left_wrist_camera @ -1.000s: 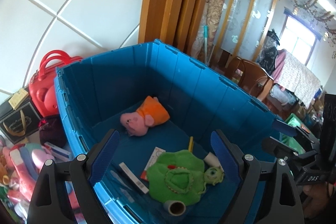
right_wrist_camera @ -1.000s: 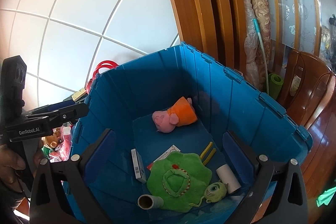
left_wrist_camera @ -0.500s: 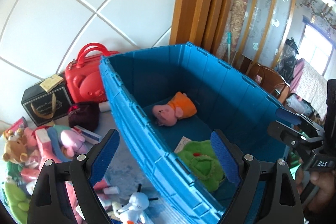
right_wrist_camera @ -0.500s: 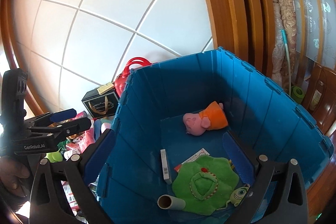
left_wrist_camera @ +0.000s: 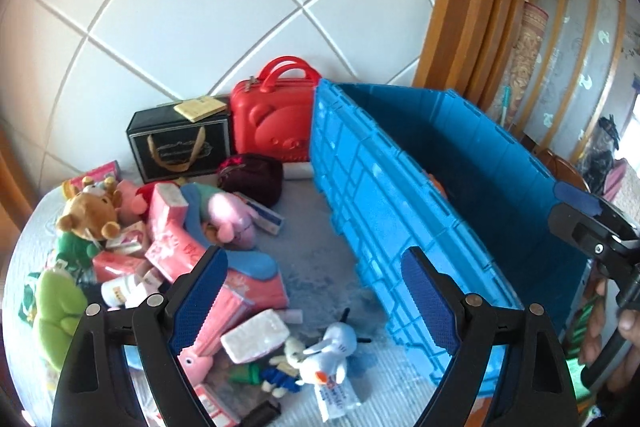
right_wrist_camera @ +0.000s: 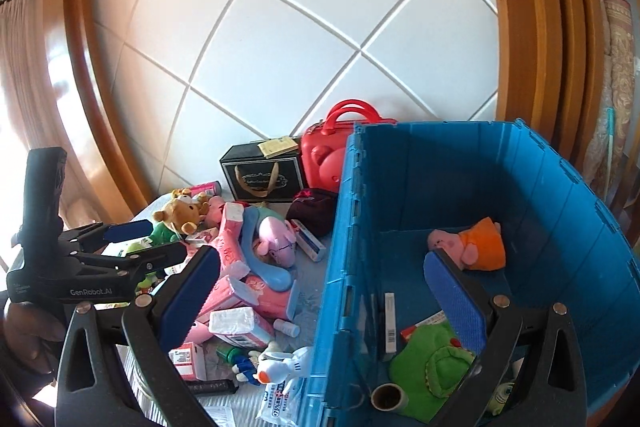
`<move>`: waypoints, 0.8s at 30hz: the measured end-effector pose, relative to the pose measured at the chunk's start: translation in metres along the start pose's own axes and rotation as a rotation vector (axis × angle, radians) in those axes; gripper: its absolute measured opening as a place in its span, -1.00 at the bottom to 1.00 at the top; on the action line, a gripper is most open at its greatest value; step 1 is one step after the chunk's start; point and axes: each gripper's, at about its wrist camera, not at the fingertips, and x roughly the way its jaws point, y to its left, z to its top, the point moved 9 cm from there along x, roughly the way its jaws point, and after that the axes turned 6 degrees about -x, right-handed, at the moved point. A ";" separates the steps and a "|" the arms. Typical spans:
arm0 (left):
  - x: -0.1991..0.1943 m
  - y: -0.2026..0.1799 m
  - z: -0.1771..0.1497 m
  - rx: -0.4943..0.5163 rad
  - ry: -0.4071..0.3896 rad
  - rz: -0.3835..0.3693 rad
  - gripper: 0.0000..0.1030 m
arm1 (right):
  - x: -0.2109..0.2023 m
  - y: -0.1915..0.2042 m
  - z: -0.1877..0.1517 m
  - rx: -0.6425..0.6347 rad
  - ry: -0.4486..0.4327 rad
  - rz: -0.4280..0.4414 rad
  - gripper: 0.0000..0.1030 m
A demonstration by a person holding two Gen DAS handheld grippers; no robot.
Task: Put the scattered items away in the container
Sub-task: 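Move both tools back over the pile toward the tissue pack and wipes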
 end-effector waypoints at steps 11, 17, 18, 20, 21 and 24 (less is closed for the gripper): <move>-0.021 0.107 -0.048 -0.062 0.043 0.114 0.73 | 0.036 0.110 -0.012 -0.115 0.080 0.079 1.00; -0.025 0.146 -0.071 -0.052 0.068 0.149 0.73 | 0.056 0.151 -0.025 -0.138 0.123 0.098 1.00; -0.024 0.153 -0.076 -0.049 0.074 0.156 0.73 | 0.059 0.157 -0.028 -0.144 0.129 0.097 1.00; -0.019 0.169 -0.089 -0.052 0.101 0.172 0.73 | 0.065 0.165 -0.038 -0.148 0.146 0.092 1.00; -0.016 0.176 -0.097 -0.057 0.115 0.176 0.73 | 0.069 0.167 -0.044 -0.143 0.157 0.093 1.00; -0.008 0.200 -0.122 -0.064 0.163 0.198 0.73 | 0.081 0.170 -0.065 -0.121 0.190 0.092 1.00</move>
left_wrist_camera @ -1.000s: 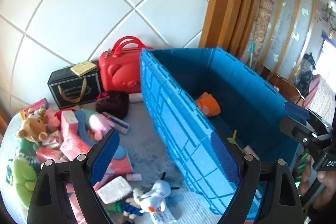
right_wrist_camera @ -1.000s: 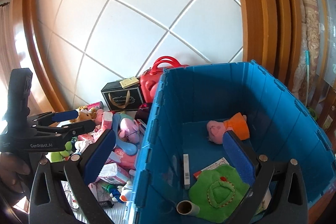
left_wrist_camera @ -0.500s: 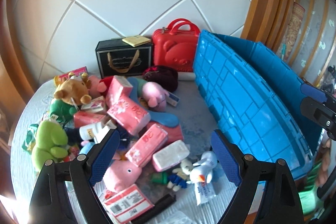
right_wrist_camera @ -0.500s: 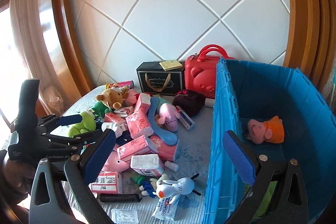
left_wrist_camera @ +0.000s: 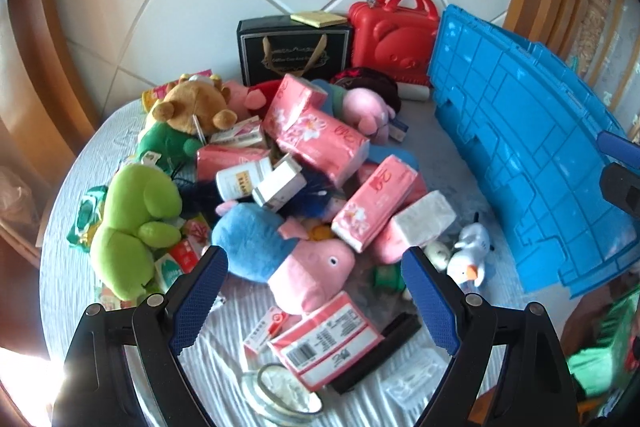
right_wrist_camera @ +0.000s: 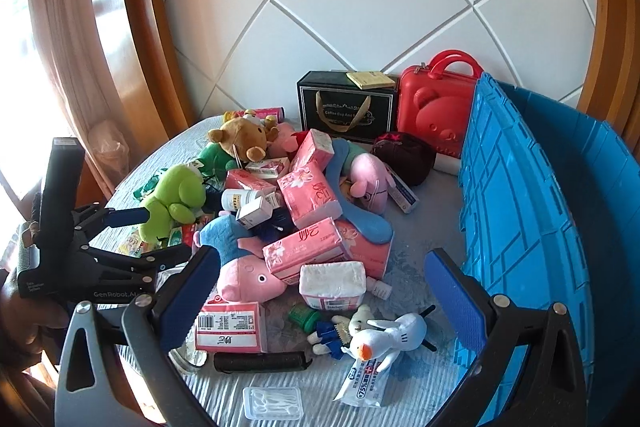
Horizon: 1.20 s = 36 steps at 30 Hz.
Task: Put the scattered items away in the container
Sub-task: 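Move both tools back over the pile toward the tissue pack and wipes, then grasp the pink-white tissue pack with the left tool while the right tool grasps the wet-wipes pack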
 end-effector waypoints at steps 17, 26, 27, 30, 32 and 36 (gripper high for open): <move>0.082 0.044 -0.110 0.042 0.227 -0.030 0.73 | 0.091 -0.019 -0.150 0.169 0.262 -0.038 1.00; 0.123 0.000 -0.131 0.257 0.298 -0.134 0.73 | 0.112 -0.029 -0.183 0.188 0.331 -0.063 1.00; 0.129 -0.004 -0.136 0.275 0.317 -0.145 0.73 | 0.115 -0.030 -0.188 0.189 0.340 -0.065 1.00; 0.143 -0.007 -0.142 0.312 0.327 -0.137 0.74 | 0.126 -0.034 -0.201 0.197 0.372 -0.073 1.00; 0.147 -0.011 -0.140 0.326 0.313 -0.146 0.78 | 0.132 -0.037 -0.209 0.206 0.390 -0.078 1.00; 0.152 -0.019 -0.141 0.388 0.311 -0.141 0.87 | 0.142 -0.039 -0.218 0.228 0.414 -0.081 1.00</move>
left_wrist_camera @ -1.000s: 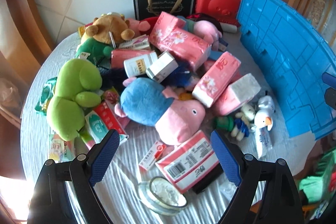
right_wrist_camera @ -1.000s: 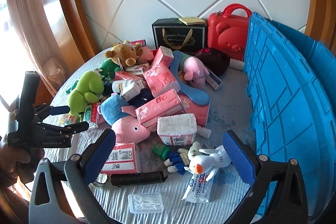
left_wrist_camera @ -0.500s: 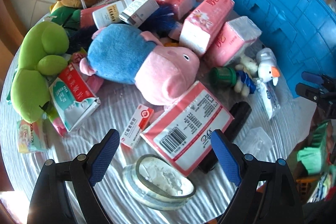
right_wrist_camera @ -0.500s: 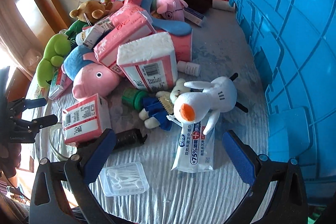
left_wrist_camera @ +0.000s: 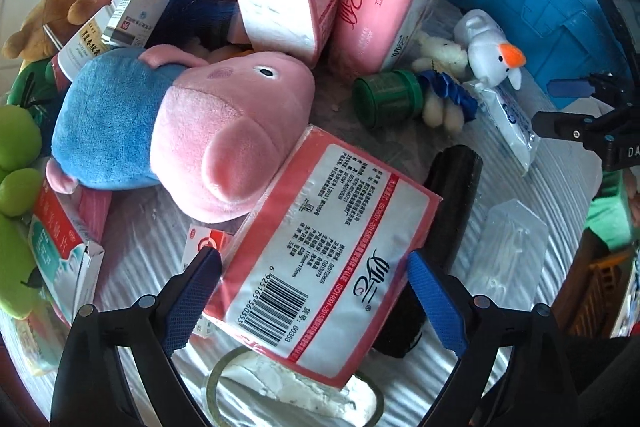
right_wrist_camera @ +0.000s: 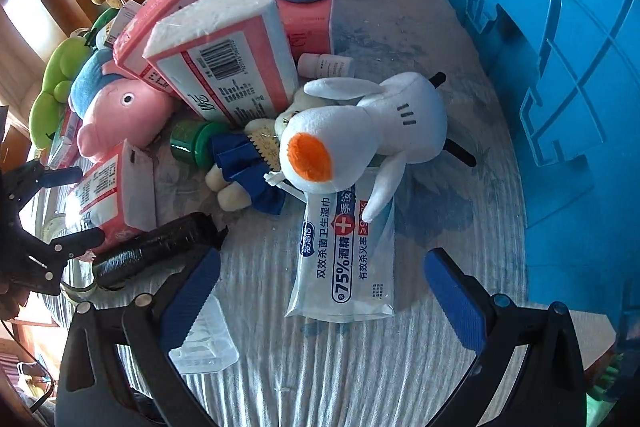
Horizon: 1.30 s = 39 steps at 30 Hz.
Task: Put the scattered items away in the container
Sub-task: 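Grasp the pink-white tissue pack with the left tool while the right tool grasps the wet-wipes pack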
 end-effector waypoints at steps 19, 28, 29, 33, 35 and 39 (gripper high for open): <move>-0.011 0.002 0.009 -0.080 0.017 -0.131 0.56 | 0.022 -0.006 -0.013 0.031 0.051 -0.026 1.00; -0.025 0.013 0.020 -0.081 -0.015 -0.119 0.56 | 0.033 -0.001 -0.012 0.004 0.108 -0.044 0.03; -0.028 0.015 0.021 -0.084 -0.017 -0.120 0.56 | 0.031 0.000 -0.011 0.000 0.105 -0.040 -0.05; -0.034 -0.002 0.014 -0.087 -0.036 -0.117 0.56 | 0.022 0.005 -0.011 0.001 0.094 -0.017 -0.22; -0.038 -0.001 0.015 -0.093 -0.049 -0.114 0.56 | 0.016 0.009 -0.011 0.003 0.086 -0.003 -0.23; -0.054 0.010 0.017 -0.114 -0.075 -0.106 0.56 | 0.000 0.021 -0.007 -0.016 0.065 0.021 -0.24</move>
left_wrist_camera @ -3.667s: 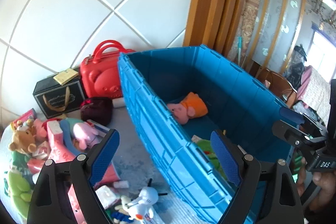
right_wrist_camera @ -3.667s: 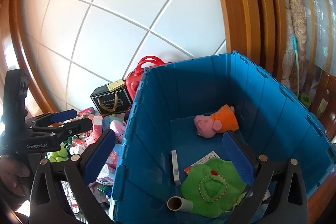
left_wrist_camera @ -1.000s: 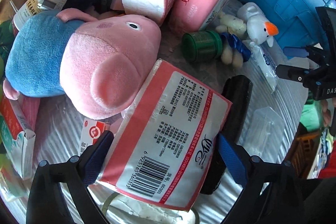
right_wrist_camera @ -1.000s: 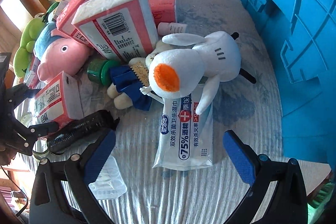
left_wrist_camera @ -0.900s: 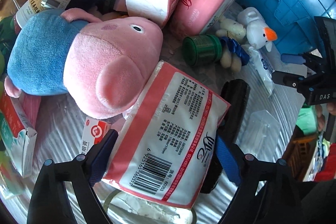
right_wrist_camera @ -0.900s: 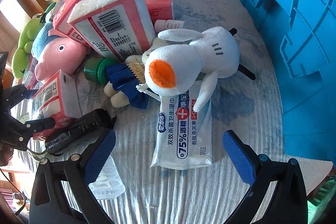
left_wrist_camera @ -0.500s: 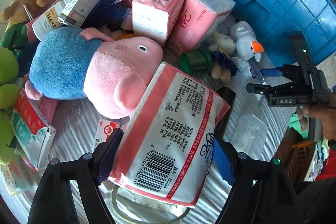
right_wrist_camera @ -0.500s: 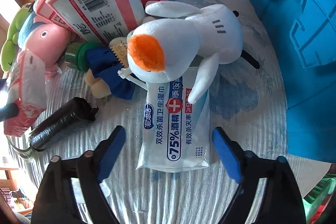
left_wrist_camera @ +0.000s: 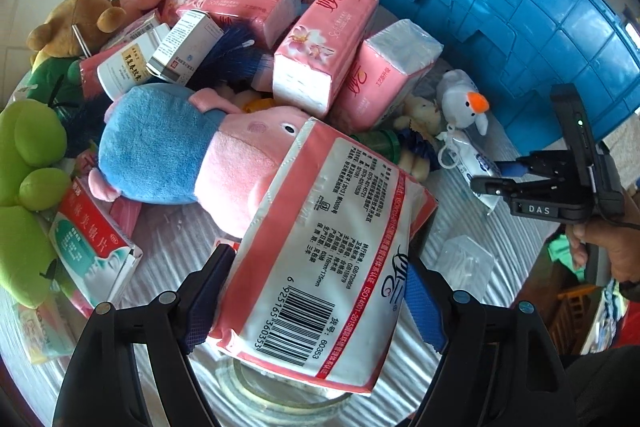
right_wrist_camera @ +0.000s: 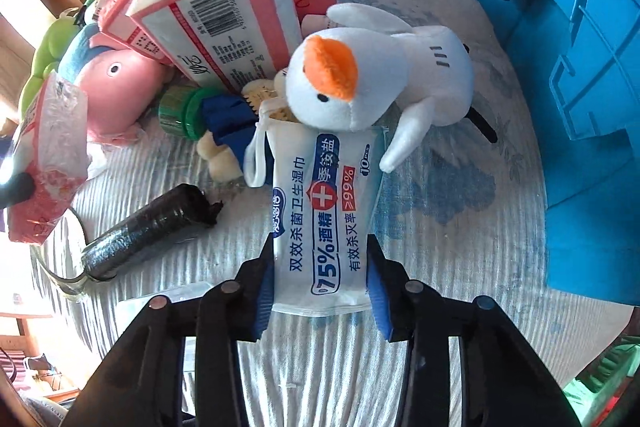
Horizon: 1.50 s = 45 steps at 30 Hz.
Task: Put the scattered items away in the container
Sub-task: 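Grasp the pink-white tissue pack with the left tool while the right tool grasps the wet-wipes pack, then lift the tissue pack and wet-wipes pack and carry both toward the blue bin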
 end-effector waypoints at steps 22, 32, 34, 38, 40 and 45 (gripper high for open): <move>-0.086 0.037 0.014 -0.108 -0.131 0.074 0.56 | -0.104 0.033 0.053 -0.106 -0.200 0.062 -0.24; -0.136 0.041 0.039 -0.188 -0.196 0.165 0.56 | -0.155 0.059 0.089 -0.152 -0.309 0.087 -0.24; -0.147 0.041 0.045 -0.200 -0.218 0.183 0.56 | -0.165 0.062 0.096 -0.162 -0.328 0.091 -0.24; -0.167 0.042 0.058 -0.220 -0.257 0.219 0.56 | -0.186 0.067 0.107 -0.183 -0.370 0.099 -0.24; -0.176 0.042 0.063 -0.228 -0.275 0.240 0.56 | -0.197 0.070 0.112 -0.194 -0.389 0.105 -0.24; -0.194 0.039 0.073 -0.247 -0.310 0.263 0.56 | -0.221 0.073 0.120 -0.218 -0.435 0.122 -0.24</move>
